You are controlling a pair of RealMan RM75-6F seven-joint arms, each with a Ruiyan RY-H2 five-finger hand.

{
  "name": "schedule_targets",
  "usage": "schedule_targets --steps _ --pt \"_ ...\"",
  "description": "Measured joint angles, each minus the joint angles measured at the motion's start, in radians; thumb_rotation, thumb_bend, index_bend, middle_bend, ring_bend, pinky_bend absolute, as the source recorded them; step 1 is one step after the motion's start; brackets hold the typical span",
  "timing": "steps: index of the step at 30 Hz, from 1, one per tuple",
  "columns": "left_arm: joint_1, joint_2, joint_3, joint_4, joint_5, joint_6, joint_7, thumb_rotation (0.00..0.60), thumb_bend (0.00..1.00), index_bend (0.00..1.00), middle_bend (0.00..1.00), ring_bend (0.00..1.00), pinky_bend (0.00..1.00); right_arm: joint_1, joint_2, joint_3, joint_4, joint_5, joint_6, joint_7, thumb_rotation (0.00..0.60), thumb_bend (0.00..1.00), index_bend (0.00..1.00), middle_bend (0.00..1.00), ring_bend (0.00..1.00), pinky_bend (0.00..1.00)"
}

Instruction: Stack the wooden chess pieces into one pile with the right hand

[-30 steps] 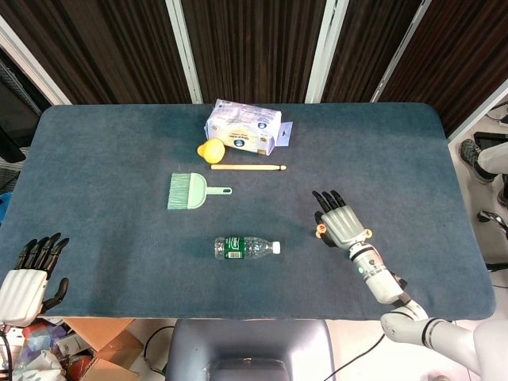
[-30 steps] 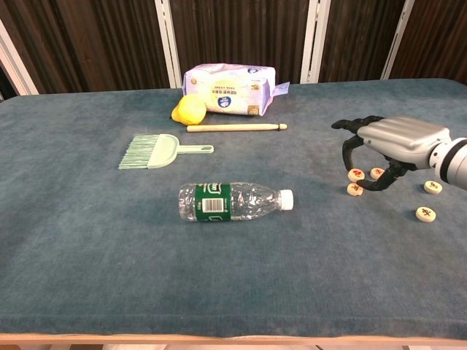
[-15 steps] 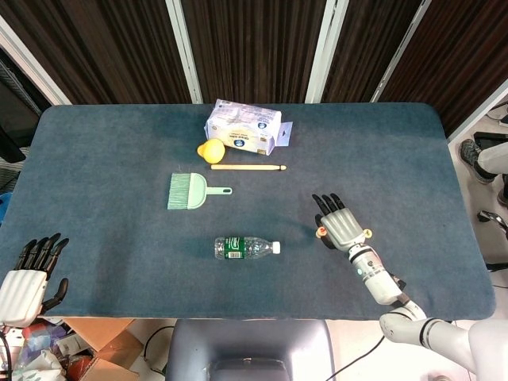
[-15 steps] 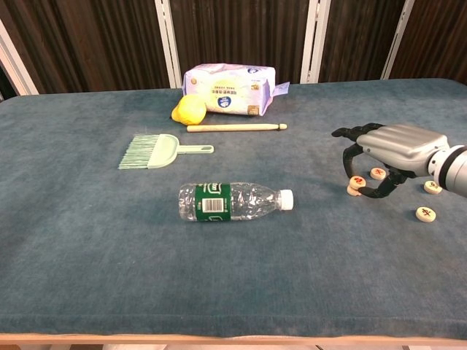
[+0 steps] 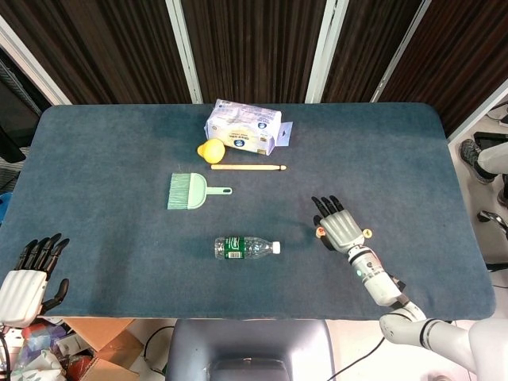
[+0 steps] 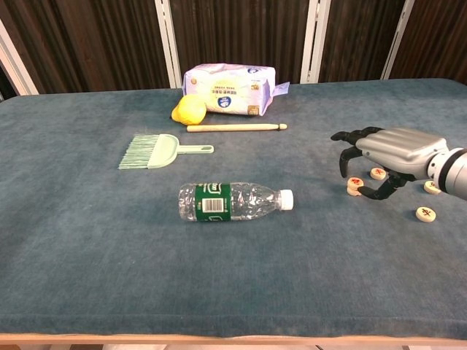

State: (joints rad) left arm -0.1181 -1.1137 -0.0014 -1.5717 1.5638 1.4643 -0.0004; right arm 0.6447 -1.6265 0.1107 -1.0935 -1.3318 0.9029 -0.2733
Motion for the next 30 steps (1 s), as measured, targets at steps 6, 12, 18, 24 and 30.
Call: schedule_targets --steps 6,12,18,24,30 --pt "0.001 0.002 0.001 0.000 0.001 0.001 -0.006 0.600 0.50 0.00 0.00 0.00 0.00 -0.008 0.024 -0.007 -0.031 -0.005 0.017 -0.005 0.600 0.52 0.41 0.04 0.00 0.00" --pt "0.000 0.001 0.002 -0.001 0.004 0.002 -0.002 0.600 0.50 0.00 0.00 0.00 0.00 -0.039 0.070 -0.018 -0.082 -0.020 0.075 -0.010 0.600 0.52 0.41 0.03 0.00 0.00" --pt "0.001 -0.001 0.002 -0.002 0.004 0.001 0.003 0.600 0.50 0.00 0.00 0.00 0.00 -0.056 0.090 -0.034 -0.109 -0.034 0.091 0.001 0.600 0.52 0.41 0.03 0.00 0.00" --pt "0.004 0.000 0.002 -0.002 0.004 0.008 0.005 0.600 0.50 0.00 0.00 0.00 0.00 -0.126 0.139 -0.107 -0.154 -0.130 0.215 0.015 0.600 0.48 0.41 0.02 0.00 0.00" --pt "0.003 0.000 0.002 -0.003 0.004 0.004 0.006 0.600 0.50 0.00 0.00 0.00 0.00 -0.234 0.191 -0.196 -0.160 -0.202 0.317 0.045 0.600 0.48 0.41 0.02 0.00 0.00"
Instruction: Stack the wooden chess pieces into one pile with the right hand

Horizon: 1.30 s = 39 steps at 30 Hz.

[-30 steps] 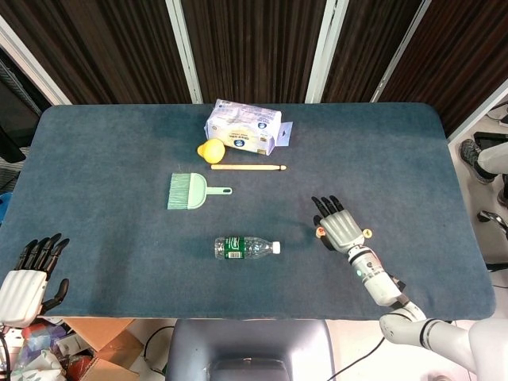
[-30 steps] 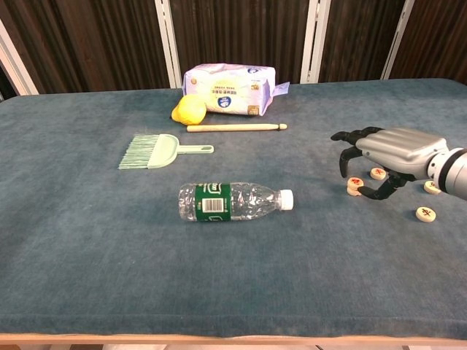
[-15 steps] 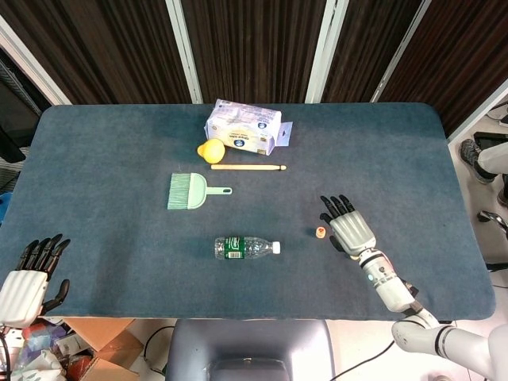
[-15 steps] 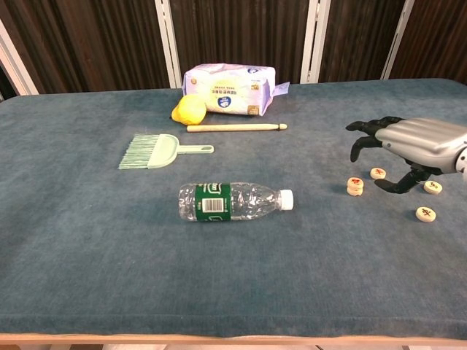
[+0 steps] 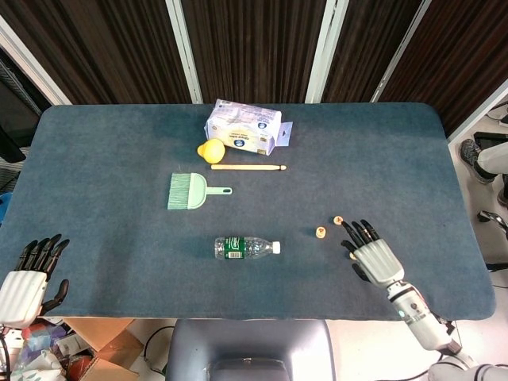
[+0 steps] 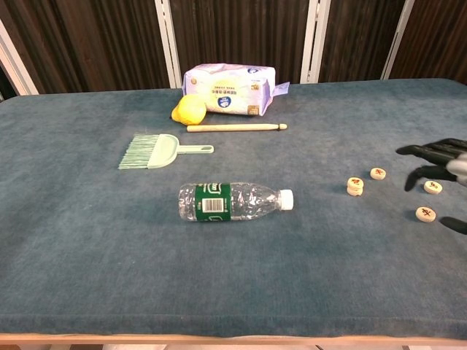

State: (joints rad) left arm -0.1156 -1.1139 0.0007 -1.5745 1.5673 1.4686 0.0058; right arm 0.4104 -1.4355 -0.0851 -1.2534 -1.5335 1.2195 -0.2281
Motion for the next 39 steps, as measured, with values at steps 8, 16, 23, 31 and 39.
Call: schedule_targets --steps 8,16,23,31,39 --pt "-0.004 -0.005 0.000 0.000 -0.001 -0.007 0.008 0.600 0.50 0.00 0.00 0.00 0.00 -0.014 -0.017 0.006 0.093 0.006 -0.025 0.062 0.600 0.48 0.46 0.03 0.00 0.00" --pt "-0.004 -0.005 -0.001 0.000 -0.004 -0.007 0.010 0.600 0.50 0.00 0.00 0.00 0.00 0.010 -0.056 0.035 0.155 0.020 -0.085 0.089 0.600 0.48 0.50 0.02 0.00 0.00" --pt "-0.004 -0.005 -0.001 0.000 -0.005 -0.007 0.006 0.600 0.50 0.00 0.00 0.00 0.00 0.019 -0.075 0.042 0.176 0.015 -0.104 0.098 0.600 0.48 0.53 0.02 0.00 0.00" --pt "-0.004 -0.005 -0.001 0.001 -0.005 -0.008 0.006 0.600 0.50 0.00 0.00 0.00 0.00 0.022 -0.087 0.049 0.187 0.014 -0.116 0.107 0.600 0.48 0.55 0.02 0.00 0.00" --pt "-0.005 -0.004 -0.001 0.000 -0.006 -0.010 0.006 0.600 0.50 0.00 0.00 0.00 0.00 0.029 -0.094 0.054 0.186 0.010 -0.126 0.101 0.600 0.48 0.57 0.02 0.00 0.00"
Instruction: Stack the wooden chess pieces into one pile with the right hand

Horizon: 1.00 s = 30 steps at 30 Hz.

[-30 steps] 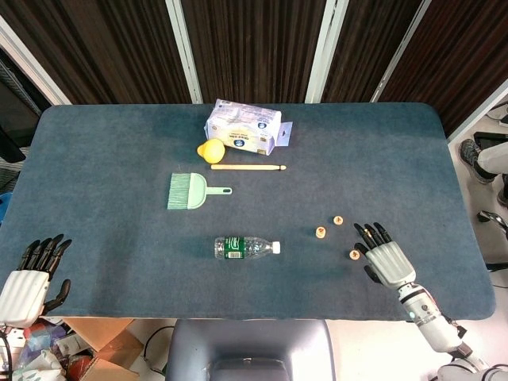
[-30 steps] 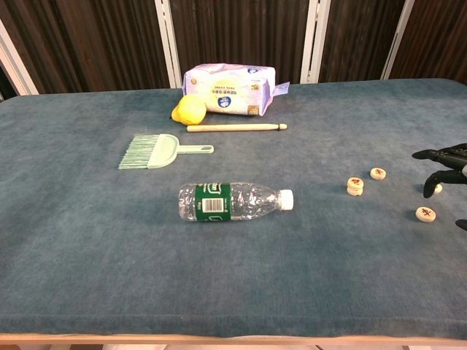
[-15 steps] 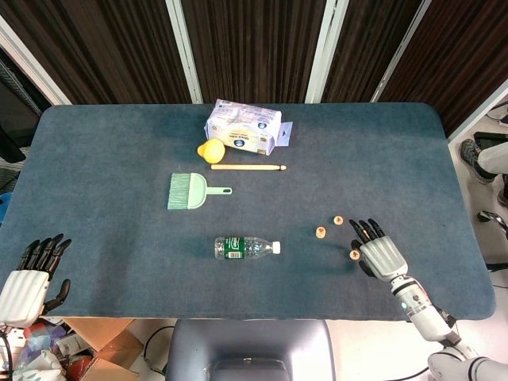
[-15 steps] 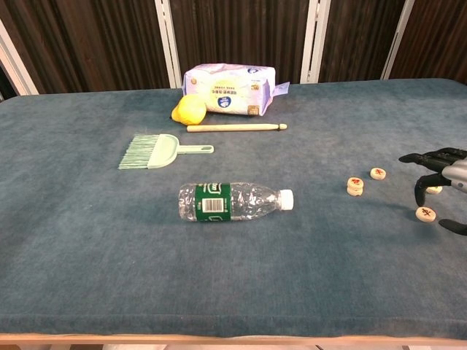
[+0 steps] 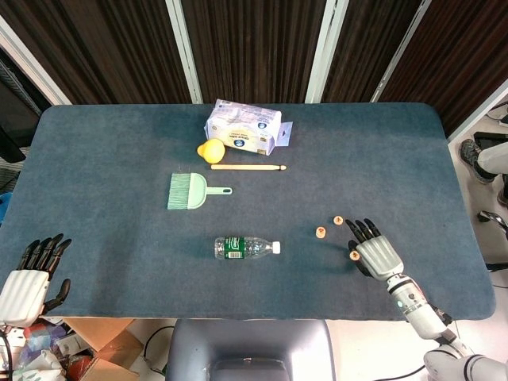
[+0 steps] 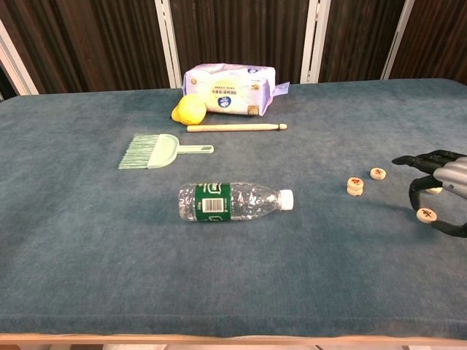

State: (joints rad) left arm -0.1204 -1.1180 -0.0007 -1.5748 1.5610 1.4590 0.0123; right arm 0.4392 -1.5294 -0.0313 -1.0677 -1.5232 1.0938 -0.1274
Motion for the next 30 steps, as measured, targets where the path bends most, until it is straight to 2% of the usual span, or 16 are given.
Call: schedule_targets --steps 15,21,30 --pt "0.001 0.000 -0.001 -0.001 -0.001 0.001 0.001 0.600 0.50 0.00 0.00 0.00 0.00 0.001 0.013 0.025 -0.033 0.005 0.020 0.011 0.600 0.48 0.62 0.02 0.00 0.00" --pt "-0.002 -0.002 -0.001 0.000 -0.003 -0.004 0.004 0.600 0.50 0.00 0.00 0.00 0.00 0.035 0.033 0.085 -0.089 0.020 0.029 0.020 0.600 0.48 0.62 0.02 0.00 0.00" --pt "-0.001 -0.003 -0.001 0.000 -0.004 -0.002 0.009 0.600 0.50 0.00 0.00 0.00 0.00 0.138 0.016 0.170 -0.120 0.121 -0.108 -0.049 0.600 0.48 0.62 0.02 0.00 0.00"
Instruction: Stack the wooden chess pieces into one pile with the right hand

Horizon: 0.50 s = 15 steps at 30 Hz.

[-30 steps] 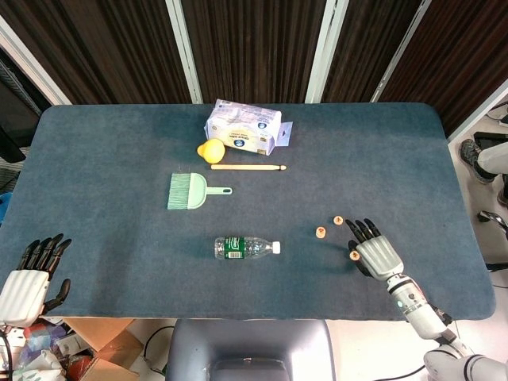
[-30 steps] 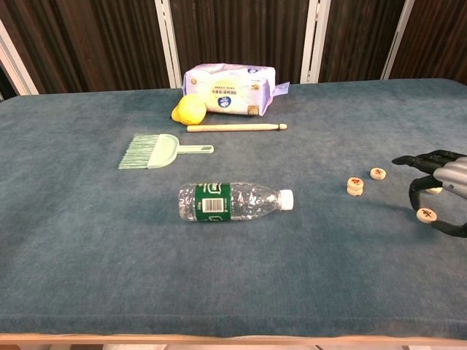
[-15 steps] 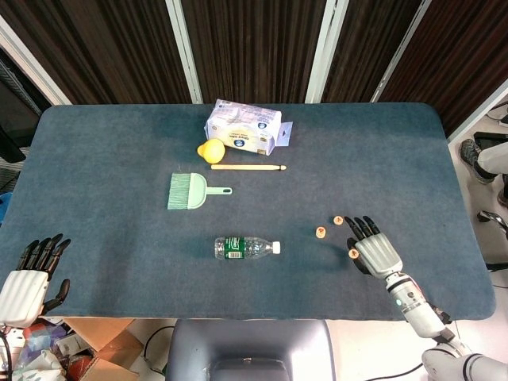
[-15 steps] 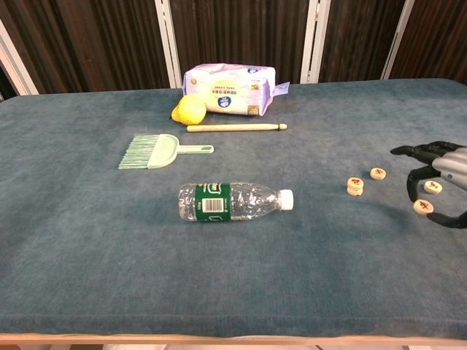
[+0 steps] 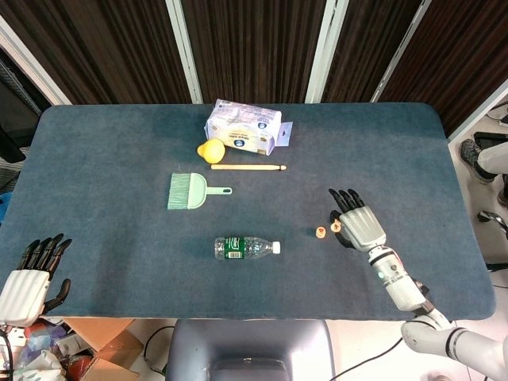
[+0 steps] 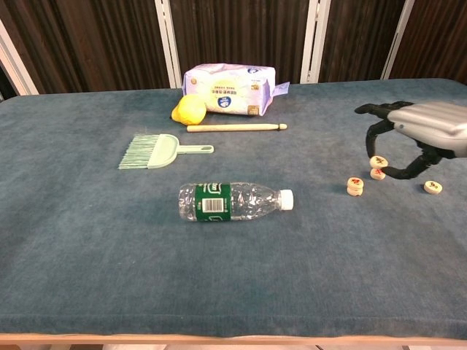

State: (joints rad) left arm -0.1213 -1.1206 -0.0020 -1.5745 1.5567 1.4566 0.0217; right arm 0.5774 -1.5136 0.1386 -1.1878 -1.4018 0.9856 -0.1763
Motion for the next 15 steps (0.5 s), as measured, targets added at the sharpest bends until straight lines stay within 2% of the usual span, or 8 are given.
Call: schedule_targets --steps 8,15 --pt "0.003 0.002 0.000 -0.003 -0.003 0.003 0.004 0.600 0.50 0.00 0.00 0.00 0.00 0.040 -0.040 0.021 0.021 0.058 -0.066 -0.037 0.600 0.48 0.62 0.02 0.00 0.00" --pt "0.000 0.001 -0.002 -0.001 -0.005 -0.002 0.004 0.600 0.50 0.00 0.00 0.00 0.00 0.066 -0.074 0.013 0.055 0.091 -0.103 -0.070 0.600 0.48 0.62 0.02 0.00 0.00"
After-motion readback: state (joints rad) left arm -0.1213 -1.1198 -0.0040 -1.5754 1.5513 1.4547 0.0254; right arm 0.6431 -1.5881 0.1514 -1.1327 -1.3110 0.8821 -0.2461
